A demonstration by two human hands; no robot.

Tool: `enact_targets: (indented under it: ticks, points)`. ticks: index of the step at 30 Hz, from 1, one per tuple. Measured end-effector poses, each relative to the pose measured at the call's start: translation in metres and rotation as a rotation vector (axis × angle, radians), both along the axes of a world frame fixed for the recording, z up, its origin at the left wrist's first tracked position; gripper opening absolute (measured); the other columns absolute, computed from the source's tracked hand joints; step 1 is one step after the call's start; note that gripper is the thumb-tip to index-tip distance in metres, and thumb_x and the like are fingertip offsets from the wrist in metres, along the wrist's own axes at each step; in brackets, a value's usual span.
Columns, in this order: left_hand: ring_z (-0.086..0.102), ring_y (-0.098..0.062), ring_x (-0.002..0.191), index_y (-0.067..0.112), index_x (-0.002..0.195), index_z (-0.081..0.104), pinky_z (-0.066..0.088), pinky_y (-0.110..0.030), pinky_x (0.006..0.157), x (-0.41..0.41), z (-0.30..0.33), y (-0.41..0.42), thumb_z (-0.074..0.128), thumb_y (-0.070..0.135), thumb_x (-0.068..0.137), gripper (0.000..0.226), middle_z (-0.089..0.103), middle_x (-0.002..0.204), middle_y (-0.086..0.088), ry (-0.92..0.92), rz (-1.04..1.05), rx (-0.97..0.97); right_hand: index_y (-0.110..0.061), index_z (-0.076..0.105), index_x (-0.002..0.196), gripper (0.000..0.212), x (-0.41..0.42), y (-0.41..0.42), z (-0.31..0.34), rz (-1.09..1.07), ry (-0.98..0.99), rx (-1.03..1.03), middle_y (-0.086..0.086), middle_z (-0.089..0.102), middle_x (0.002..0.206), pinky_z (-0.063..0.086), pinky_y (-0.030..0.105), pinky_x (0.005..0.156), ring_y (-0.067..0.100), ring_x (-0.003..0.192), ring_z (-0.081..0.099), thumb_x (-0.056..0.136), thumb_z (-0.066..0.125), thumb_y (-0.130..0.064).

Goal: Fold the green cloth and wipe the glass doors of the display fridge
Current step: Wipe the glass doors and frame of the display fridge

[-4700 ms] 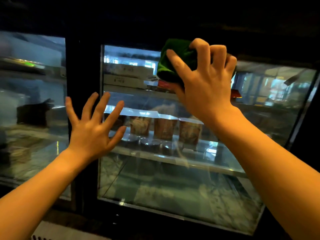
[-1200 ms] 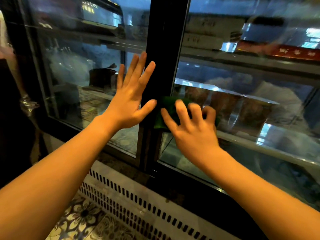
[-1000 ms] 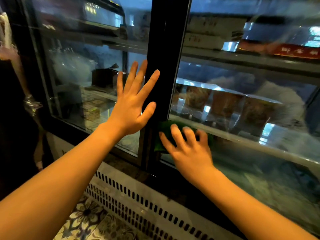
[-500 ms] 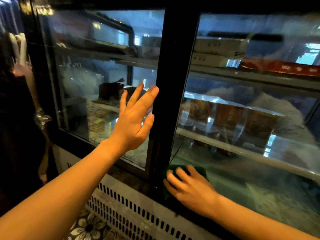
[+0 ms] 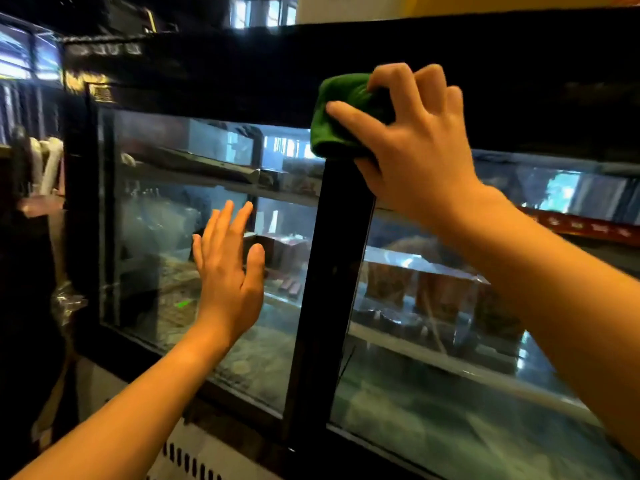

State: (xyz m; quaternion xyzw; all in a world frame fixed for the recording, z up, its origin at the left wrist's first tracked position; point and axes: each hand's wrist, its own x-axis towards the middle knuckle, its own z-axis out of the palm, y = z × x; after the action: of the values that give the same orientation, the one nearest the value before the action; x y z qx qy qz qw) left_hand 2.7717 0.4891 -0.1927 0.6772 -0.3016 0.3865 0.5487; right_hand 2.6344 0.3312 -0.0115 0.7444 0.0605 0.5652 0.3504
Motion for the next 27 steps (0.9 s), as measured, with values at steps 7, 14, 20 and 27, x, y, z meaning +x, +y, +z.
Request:
enact_targets:
  ticks: [7,14,20,27]
  points:
    - [0.018,-0.025,0.15,0.027,0.147,0.033,0.011,-0.06,0.119,0.003,-0.003,-0.006,0.037,0.026,0.098,0.049,0.029,0.159,-0.006,0.037,-0.027,-0.058,-0.031,0.052,0.138,0.043,0.029,-0.002,-0.039,0.036,0.09,0.215,0.019,0.039,0.147,0.04,0.051,0.093,0.044,0.123,0.04,0.097,0.044,-0.035]
    - [0.024,-0.027,0.146,0.014,0.146,0.041,0.019,-0.056,0.118,0.002,-0.023,-0.008,0.038,0.026,0.098,0.05,0.034,0.156,-0.012,0.095,-0.001,-0.042,-0.025,0.067,0.121,0.031,0.03,0.002,-0.121,0.183,0.144,0.251,0.005,0.02,0.135,0.043,0.049,0.08,0.046,0.106,0.05,0.094,0.054,-0.033]
    - [0.027,-0.024,0.143,0.016,0.139,0.049,0.024,-0.047,0.117,-0.01,-0.042,-0.009,0.044,0.026,0.096,0.044,0.037,0.153,-0.009,0.182,-0.023,-0.055,-0.026,0.071,0.117,0.039,0.026,-0.005,-0.231,0.253,0.258,0.26,0.011,0.033,0.132,0.044,0.044,0.073,0.034,0.097,0.04,0.079,0.069,-0.018]
    - [0.036,-0.027,0.135,0.014,0.127,0.058,0.027,-0.048,0.114,-0.022,-0.068,0.007,0.049,0.028,0.092,0.038,0.047,0.143,-0.01,0.181,-0.005,0.115,-0.023,0.069,0.118,0.039,0.02,0.001,-0.326,0.275,0.384,0.374,0.015,0.039,0.13,0.039,0.044,0.072,0.035,0.092,0.043,0.083,0.054,-0.015]
